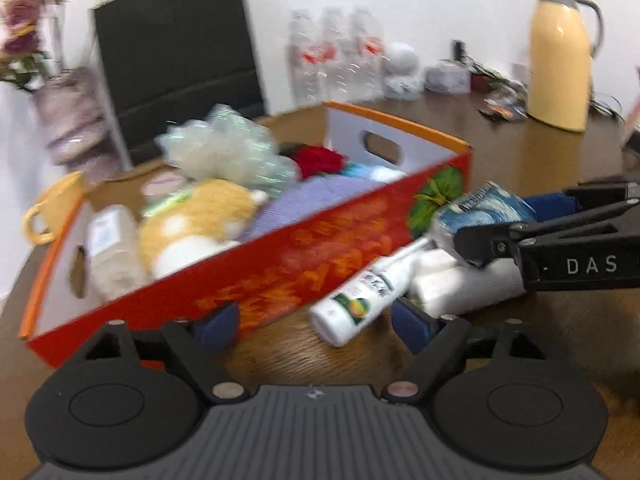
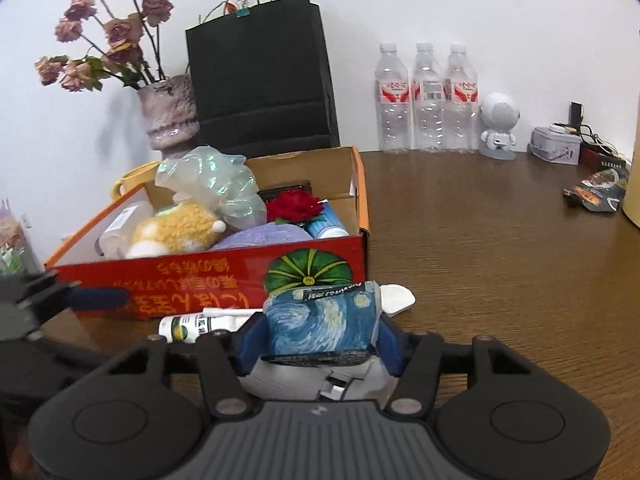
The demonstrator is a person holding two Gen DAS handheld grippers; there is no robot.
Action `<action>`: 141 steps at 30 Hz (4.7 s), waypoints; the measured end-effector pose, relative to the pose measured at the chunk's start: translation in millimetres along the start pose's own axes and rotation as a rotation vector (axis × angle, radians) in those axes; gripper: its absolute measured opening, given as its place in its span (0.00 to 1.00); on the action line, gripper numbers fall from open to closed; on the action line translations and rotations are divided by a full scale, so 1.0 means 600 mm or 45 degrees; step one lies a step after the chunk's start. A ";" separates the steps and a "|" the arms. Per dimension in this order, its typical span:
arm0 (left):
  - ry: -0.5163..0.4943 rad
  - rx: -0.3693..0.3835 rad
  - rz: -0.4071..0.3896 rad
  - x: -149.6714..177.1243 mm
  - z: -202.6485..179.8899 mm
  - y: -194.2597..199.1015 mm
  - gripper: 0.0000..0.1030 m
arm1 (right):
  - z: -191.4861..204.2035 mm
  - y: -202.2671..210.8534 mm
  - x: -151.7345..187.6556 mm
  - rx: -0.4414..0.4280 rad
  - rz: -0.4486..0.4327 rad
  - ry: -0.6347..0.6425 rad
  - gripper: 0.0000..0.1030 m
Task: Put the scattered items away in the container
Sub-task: 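Grasp the white spray bottle with the left gripper while the right grasps the blue pouch, then drop the spray bottle into the box with the left gripper while the right drops the pouch in, then move both tools back toward the white device and small white pieces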
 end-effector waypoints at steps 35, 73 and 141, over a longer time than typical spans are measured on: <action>0.264 0.018 -0.139 0.146 -0.009 0.176 0.27 | 0.085 0.121 0.132 -0.097 0.099 0.149 0.21; 0.531 0.017 0.565 -0.078 0.260 0.045 0.98 | 0.095 -0.073 -0.173 0.016 0.774 -0.012 0.81; 0.568 -0.203 0.072 0.198 0.097 0.096 1.00 | 0.119 0.016 0.118 0.131 0.134 0.104 1.00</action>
Point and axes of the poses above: each gripper's, at about its wrist camera, not at the fingertips, and y roughly against the way its jaws point, z to its left, x to its underside, the point moved 7 cm from there along -y, roughly the way its jaws point, and after that the axes turned 13 degrees about z, right-handed, at the moved point
